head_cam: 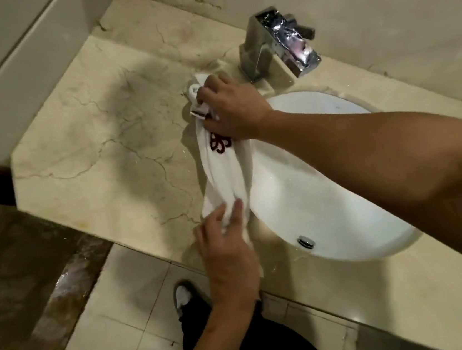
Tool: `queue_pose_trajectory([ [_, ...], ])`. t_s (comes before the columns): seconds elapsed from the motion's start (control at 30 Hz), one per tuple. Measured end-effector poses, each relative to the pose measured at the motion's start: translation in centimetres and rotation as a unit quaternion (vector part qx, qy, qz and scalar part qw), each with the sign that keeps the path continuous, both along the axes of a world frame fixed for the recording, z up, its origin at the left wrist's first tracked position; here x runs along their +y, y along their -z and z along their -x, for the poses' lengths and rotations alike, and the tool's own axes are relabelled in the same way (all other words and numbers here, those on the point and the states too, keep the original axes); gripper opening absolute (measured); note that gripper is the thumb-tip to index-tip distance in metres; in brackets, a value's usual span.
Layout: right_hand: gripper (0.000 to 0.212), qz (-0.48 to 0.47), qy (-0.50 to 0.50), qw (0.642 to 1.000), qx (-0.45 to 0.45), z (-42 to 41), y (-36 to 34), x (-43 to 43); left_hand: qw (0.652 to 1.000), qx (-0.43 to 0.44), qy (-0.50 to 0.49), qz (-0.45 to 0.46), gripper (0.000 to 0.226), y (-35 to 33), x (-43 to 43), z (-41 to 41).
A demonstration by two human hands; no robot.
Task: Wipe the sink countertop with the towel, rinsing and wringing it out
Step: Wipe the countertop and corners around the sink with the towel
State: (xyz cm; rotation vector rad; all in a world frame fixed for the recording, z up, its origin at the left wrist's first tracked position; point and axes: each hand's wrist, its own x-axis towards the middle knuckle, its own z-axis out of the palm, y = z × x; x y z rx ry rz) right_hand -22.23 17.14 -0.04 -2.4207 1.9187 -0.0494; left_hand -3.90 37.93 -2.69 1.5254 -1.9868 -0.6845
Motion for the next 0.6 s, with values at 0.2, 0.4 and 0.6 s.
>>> queue_pose_trajectory([
  [0.2, 0.057, 0.011, 0.199, 0.977, -0.079, -4.6, 0.4, -2.8, 0.994, -0.089, 0.061, 0.031, 0.051, 0.5, -9.9, -10.7],
  [0.4, 0.061, -0.027, 0.25, 0.966, -0.067, -7.4, 2.2, -2.8, 0.985, -0.136, 0.091, 0.046, 0.047, 2.5, -9.6, -11.1],
  [0.6, 0.056, -0.014, 0.146, 0.988, -0.047, -6.3, 2.3, 0.6, 0.992, -0.117, 0.038, 0.03, 0.042, 2.4, -1.2, -4.0],
])
